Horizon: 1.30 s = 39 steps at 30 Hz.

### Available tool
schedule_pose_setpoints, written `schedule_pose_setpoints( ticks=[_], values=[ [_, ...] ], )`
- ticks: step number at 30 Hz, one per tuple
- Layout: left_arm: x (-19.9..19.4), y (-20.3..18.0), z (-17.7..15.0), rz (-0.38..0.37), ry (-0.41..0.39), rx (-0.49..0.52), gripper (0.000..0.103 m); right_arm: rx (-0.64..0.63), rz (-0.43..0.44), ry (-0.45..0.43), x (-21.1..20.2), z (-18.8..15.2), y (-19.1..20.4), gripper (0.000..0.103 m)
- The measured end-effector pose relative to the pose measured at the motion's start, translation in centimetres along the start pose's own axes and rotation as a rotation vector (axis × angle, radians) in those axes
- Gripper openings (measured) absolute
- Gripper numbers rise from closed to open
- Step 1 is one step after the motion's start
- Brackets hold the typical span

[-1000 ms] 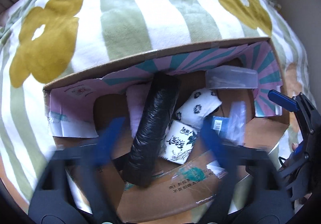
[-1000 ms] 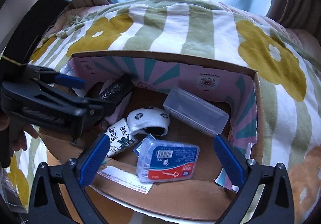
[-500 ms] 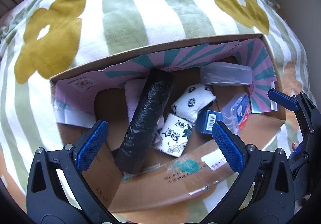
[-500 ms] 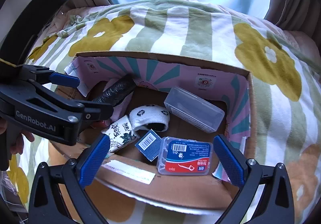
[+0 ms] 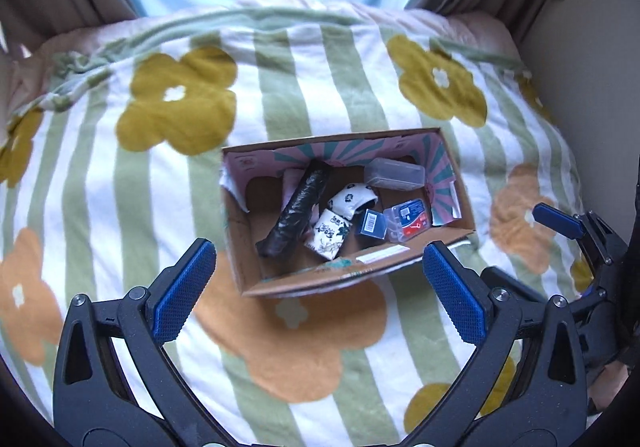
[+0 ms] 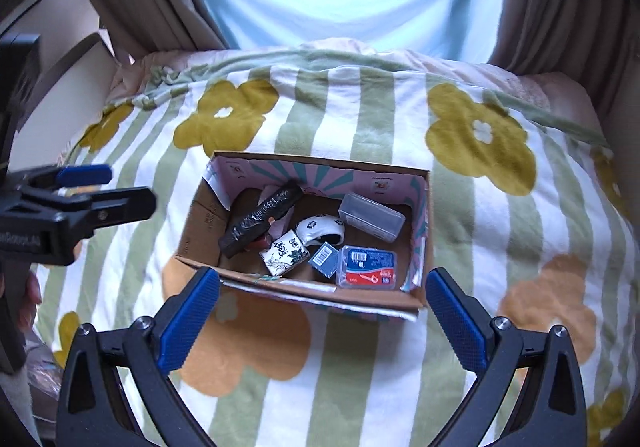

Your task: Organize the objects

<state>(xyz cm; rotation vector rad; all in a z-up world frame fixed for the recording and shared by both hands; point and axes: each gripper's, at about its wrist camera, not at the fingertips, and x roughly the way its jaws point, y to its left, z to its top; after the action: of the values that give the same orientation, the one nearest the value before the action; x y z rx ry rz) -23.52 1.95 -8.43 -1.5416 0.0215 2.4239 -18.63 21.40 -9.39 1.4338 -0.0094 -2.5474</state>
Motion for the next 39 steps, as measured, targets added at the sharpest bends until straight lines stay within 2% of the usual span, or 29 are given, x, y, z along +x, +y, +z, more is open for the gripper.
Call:
schedule_pose_setpoints(
  ticks=[8,13,17,23,39],
  values=[
    [-9.1,-1.2,-6.6,0.058,-0.102,-0.037,0.103,0.043,-0.064,-0.042,-7.4,-2.8,1.3,0.102],
    [-11.0,-2.2,-11.6,0.084,-0.119,-0.084,0.103,0.078,-0.078,-0.020,-8.5,-6.0,1.5,0.102],
    [-10.6,-3.0,-14.0,0.119,-0.104,-0.062,0.103,0.079,-0.100,-0.005,-8.1,-7.7,1.6,0.102],
    [-9.9,-3.2,-14.6,0.081,-0.079,-0.081,0.103,0.074,-0.117,0.007,-7.9,-8.2,1.7,0.102],
    [-9.6,-3.6,-14.0,0.077,-0.079,-0.084,0.103,0.100,-0.123,0.003,-8.1,-8.0,1.4,0.102]
  ],
)
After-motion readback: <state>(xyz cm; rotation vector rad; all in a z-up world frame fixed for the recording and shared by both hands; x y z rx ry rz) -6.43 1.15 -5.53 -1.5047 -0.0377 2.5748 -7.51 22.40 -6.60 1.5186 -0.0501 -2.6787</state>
